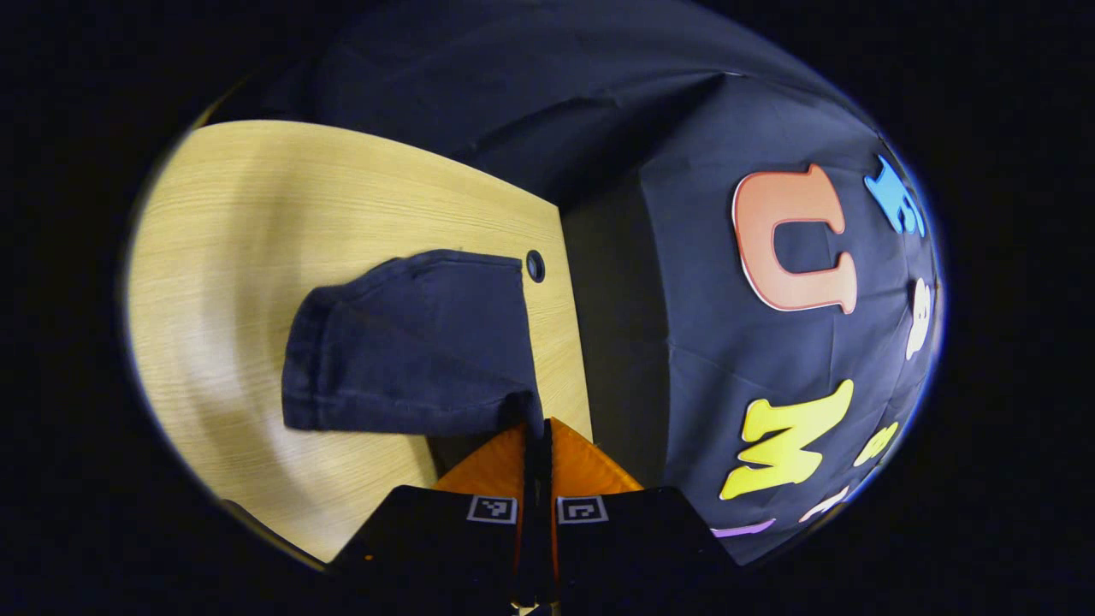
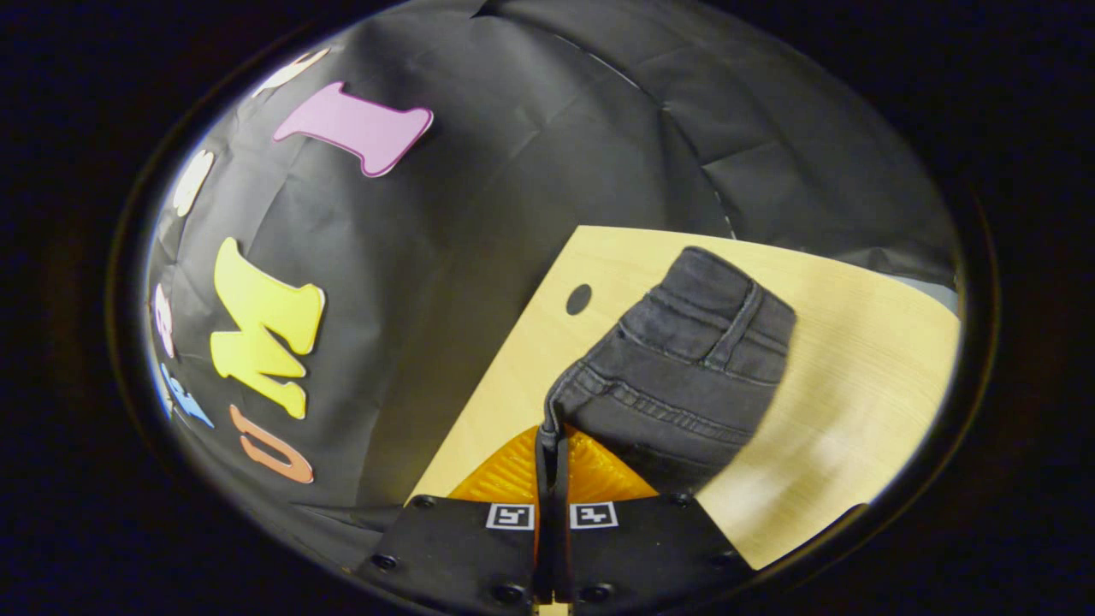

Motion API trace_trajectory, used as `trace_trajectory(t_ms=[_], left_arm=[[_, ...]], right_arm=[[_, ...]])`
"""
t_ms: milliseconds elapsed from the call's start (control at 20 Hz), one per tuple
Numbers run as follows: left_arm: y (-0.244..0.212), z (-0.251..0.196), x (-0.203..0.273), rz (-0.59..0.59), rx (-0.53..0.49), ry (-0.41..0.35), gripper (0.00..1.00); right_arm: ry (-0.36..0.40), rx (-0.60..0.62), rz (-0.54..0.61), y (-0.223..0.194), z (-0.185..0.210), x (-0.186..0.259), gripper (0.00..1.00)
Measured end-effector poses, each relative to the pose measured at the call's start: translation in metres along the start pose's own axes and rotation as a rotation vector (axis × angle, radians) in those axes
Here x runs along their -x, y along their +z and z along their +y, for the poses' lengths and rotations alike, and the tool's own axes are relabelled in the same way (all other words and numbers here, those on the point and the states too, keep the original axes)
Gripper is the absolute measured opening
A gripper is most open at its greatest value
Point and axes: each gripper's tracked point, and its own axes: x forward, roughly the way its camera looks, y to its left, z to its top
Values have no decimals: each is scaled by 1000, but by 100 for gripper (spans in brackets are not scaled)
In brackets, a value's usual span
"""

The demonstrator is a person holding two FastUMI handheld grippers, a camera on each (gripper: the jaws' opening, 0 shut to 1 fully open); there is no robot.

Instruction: Grasp the waist and the cuffs of the jeans and fold them to make the two legs overlap; first hold the waist and fold one-third of the jeans toward the cuffs, then hold the cuffs and fold the remaining one-third in the same direction to finish folding.

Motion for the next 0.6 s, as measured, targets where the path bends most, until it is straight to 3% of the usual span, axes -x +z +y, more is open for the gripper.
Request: trace_trajectory(t_ms=[350,600], left_arm=[[-3,0,-110,5,-100,142,5],[-6,18,-128,30,-129,215,5]], right_arm=[[-105,40,12,6,-13,-105,1],[-174,52,27,-2,-36,-146,1]])
